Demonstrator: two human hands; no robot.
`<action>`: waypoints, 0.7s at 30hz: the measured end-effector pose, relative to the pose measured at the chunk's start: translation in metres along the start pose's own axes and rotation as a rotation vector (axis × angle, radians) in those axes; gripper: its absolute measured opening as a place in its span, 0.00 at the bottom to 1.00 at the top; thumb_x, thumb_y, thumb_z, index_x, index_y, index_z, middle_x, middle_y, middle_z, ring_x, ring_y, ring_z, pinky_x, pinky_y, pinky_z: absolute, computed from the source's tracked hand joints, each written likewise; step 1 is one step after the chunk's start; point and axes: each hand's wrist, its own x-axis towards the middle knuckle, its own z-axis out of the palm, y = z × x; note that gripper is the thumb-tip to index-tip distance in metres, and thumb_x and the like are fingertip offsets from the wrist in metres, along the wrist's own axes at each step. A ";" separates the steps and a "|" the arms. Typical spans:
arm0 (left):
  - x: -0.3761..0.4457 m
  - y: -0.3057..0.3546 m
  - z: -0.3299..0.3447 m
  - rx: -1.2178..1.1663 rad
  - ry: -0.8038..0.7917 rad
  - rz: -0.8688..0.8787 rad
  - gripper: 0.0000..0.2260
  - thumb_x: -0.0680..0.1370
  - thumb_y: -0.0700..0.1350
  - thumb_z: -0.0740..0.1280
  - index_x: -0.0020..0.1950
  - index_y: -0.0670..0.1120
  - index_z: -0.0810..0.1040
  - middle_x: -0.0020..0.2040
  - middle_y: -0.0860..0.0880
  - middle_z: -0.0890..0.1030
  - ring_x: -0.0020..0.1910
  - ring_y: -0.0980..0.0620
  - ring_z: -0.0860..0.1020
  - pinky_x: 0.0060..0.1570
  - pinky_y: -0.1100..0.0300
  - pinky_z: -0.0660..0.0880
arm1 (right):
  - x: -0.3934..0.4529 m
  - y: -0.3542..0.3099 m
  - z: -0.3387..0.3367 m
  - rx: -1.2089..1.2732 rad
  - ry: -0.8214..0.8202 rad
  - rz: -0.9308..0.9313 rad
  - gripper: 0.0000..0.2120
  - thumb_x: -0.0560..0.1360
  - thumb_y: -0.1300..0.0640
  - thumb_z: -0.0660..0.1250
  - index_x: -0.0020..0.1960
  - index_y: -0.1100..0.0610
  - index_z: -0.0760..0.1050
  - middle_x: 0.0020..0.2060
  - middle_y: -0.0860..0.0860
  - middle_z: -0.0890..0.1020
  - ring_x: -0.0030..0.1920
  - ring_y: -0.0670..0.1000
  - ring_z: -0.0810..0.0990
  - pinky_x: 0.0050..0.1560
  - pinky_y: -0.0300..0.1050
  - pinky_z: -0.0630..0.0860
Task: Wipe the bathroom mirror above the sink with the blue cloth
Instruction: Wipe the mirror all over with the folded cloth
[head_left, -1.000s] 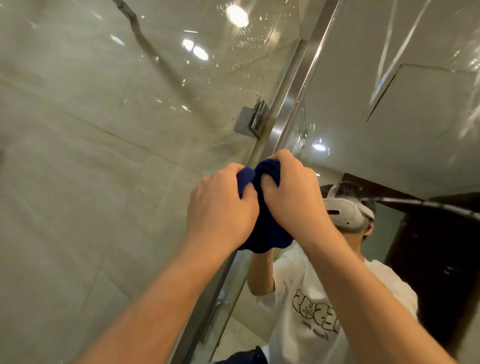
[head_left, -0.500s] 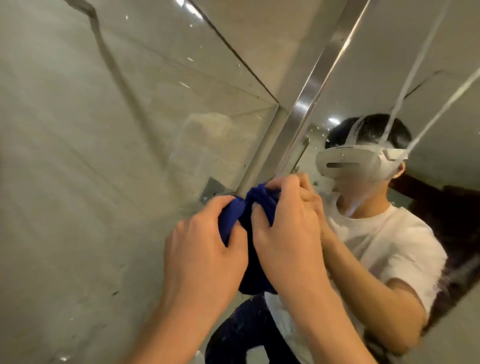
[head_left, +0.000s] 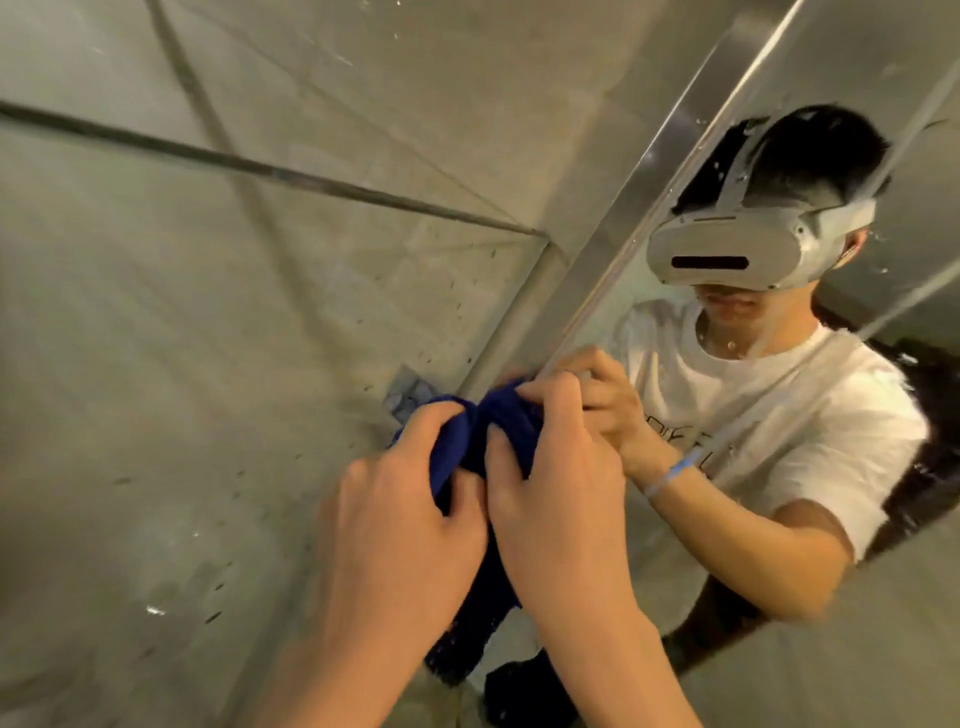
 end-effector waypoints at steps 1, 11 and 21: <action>0.002 0.002 -0.002 -0.043 -0.001 -0.025 0.18 0.70 0.48 0.61 0.59 0.61 0.76 0.32 0.57 0.78 0.30 0.56 0.75 0.30 0.62 0.70 | -0.005 -0.013 -0.006 0.027 0.029 -0.007 0.13 0.75 0.61 0.67 0.49 0.48 0.64 0.41 0.40 0.76 0.40 0.43 0.77 0.37 0.40 0.74; 0.025 0.061 -0.010 -0.151 0.121 0.131 0.19 0.73 0.52 0.56 0.61 0.58 0.77 0.37 0.55 0.80 0.35 0.54 0.77 0.39 0.51 0.77 | 0.040 -0.038 -0.072 -0.066 0.133 -0.103 0.09 0.76 0.57 0.67 0.53 0.53 0.69 0.39 0.42 0.74 0.34 0.35 0.71 0.38 0.22 0.67; 0.002 0.035 0.005 -0.083 0.125 -0.037 0.17 0.75 0.47 0.60 0.61 0.61 0.76 0.44 0.54 0.82 0.38 0.50 0.74 0.39 0.55 0.73 | 0.016 -0.026 -0.041 -0.097 0.012 -0.111 0.08 0.77 0.57 0.64 0.53 0.58 0.68 0.38 0.47 0.74 0.42 0.55 0.79 0.44 0.55 0.76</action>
